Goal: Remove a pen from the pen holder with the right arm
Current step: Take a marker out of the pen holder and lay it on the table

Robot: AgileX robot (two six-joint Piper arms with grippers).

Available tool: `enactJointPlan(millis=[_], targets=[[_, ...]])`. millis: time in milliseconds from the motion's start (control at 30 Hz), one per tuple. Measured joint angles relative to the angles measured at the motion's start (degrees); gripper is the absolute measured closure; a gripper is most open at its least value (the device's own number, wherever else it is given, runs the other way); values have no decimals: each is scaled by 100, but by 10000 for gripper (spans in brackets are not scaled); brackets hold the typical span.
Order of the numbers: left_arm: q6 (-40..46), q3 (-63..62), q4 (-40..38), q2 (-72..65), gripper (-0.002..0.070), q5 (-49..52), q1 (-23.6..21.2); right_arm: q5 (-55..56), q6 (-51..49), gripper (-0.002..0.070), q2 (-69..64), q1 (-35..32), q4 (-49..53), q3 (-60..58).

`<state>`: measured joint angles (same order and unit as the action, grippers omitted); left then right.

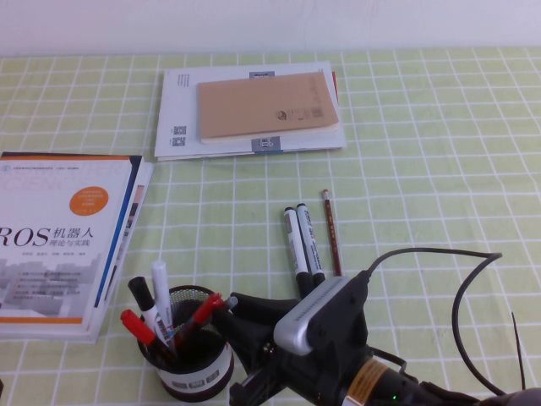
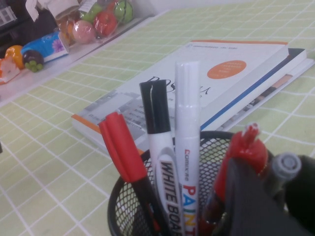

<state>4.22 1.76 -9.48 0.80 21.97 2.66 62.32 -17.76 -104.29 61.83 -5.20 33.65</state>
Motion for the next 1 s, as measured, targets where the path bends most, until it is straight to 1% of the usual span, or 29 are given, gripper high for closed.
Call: enactJointPlan(millis=[200,300,567,767,1000], targets=[[0,0,0,0,683,0,0,74,0,577,0,0,0,0],[0,0,0,0,683,0,0,87,0,593,0,0,0,0],[0,0,0,0,683,0,0,87,0,598,0,0,0,0],[0,0,0,0,683,0,0,87,0,629,0,0,-28,0],[0,0,0,0,683,0,0,101,0,629,0,0,-38,0]])
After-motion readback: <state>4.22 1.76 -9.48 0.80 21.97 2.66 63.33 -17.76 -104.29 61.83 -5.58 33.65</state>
